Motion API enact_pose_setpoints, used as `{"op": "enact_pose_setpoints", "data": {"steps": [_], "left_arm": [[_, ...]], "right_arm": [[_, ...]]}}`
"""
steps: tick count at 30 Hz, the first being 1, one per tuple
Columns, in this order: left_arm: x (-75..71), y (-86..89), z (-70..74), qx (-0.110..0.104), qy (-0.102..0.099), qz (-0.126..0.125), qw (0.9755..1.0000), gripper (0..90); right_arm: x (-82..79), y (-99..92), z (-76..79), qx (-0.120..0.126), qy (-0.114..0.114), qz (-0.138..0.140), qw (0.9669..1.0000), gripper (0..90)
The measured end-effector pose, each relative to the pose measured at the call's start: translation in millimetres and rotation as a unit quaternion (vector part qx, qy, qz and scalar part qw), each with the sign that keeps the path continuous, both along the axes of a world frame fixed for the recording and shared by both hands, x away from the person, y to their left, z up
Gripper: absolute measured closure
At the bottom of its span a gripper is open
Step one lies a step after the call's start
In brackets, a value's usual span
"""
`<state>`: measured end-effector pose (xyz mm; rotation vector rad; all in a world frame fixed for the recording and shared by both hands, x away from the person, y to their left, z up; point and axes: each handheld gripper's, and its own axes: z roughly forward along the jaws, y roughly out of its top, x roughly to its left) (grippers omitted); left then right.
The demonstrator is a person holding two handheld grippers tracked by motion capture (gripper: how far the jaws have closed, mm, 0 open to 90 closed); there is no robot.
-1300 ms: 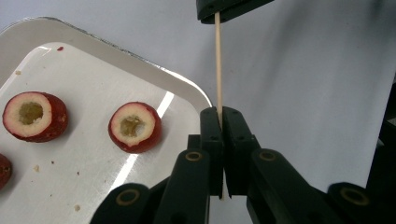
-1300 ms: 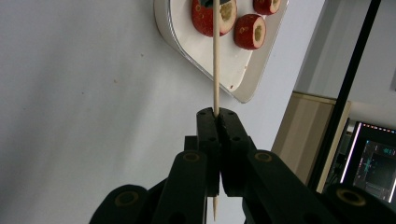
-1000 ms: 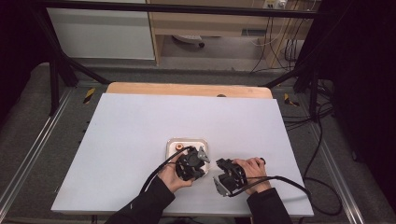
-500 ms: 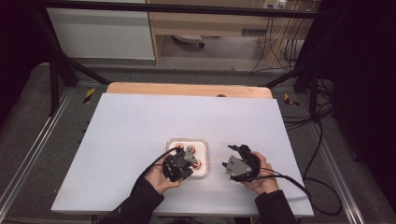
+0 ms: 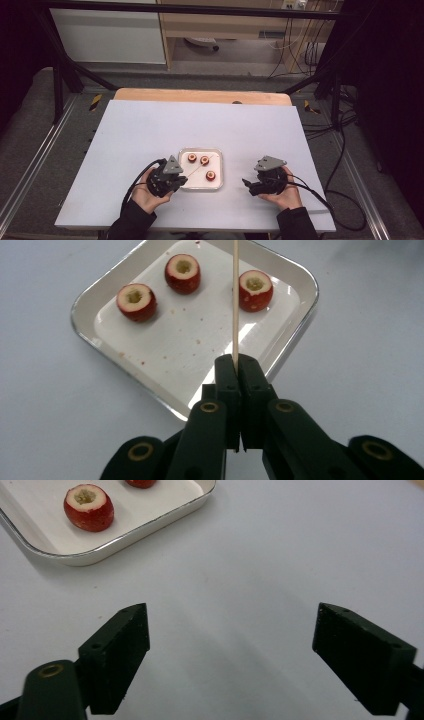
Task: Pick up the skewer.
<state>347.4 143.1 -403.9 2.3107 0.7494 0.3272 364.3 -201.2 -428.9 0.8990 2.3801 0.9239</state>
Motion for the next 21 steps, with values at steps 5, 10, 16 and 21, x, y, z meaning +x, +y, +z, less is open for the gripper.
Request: {"op": "enact_pose_setpoints", "data": {"steps": [5, 10, 16, 21], "left_arm": [[-6.2, 14.1, -2.1, -0.025, -0.015, 0.020, 0.9994, 88.4], [-8.0, 24.7, -4.5, -0.044, -0.024, 0.033, 0.9982, 88.4], [-8.9, 36.9, -6.3, -0.059, -0.031, 0.045, 0.9968, 88.3], [-9.6, 43.1, -8.0, -0.069, -0.039, 0.053, 0.9955, 88.3]], "right_arm": [[3.0, 0.8, 4.4, 0.033, 0.040, -0.016, 0.9985, 8.9], [7.4, 4.2, 12.9, 0.053, 0.079, -0.030, 0.9950, 1.8], [10.9, 16.5, 23.6, 0.057, 0.102, -0.027, 0.9928, 0.8], [15.1, 31.1, 28.6, 0.049, 0.115, -0.030, 0.9917, 0.7]]}}
